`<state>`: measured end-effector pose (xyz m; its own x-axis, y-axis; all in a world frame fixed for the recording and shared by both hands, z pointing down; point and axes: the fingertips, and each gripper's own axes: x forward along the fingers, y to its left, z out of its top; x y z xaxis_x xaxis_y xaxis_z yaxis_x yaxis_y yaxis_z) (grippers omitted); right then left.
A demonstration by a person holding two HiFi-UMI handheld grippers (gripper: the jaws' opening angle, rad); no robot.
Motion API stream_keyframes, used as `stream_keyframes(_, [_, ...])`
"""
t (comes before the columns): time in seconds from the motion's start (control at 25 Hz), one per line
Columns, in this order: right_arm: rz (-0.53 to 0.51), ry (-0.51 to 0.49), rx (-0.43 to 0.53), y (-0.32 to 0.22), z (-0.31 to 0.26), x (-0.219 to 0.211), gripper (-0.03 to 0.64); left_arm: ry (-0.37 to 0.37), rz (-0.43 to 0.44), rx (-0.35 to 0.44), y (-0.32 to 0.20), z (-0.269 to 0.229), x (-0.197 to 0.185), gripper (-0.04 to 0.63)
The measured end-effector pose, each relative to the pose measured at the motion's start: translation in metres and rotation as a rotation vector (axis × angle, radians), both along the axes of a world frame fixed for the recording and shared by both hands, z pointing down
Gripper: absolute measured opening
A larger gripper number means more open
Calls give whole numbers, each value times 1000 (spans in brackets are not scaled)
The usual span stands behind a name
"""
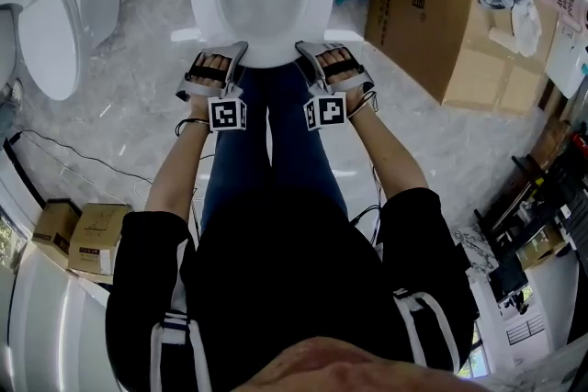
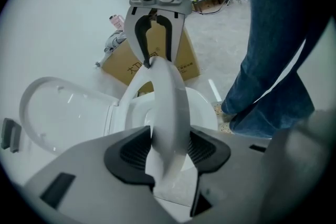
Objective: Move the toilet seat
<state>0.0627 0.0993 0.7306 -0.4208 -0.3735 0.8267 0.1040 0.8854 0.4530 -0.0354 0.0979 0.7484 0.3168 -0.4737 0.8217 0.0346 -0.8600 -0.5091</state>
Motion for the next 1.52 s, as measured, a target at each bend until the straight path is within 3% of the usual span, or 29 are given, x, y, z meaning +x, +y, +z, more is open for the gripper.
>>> stream_keyframes(0.56, [90,29,18,-21,-50,0,176,-28,-27,-64,-19,-49,-2,175])
stream_keyframes(0.8, [136,58,38,-33,-63,2,207,-24,-41,-93,-29,-67,0,167])
stream_keyframes(0.96, [142,66,59,-36,-71,1,209,-76,-43,-124,-30,-76,-8,163])
stream_keyframes(1.2, [150,67,110,-53,-87,-4,204,-50,-76,-119,-45,-98,-6,153])
stream_keyframes(1.52, [123,82,123,-68,-110,-3,138,-10,-104,-89,-67,-129,-5,137])
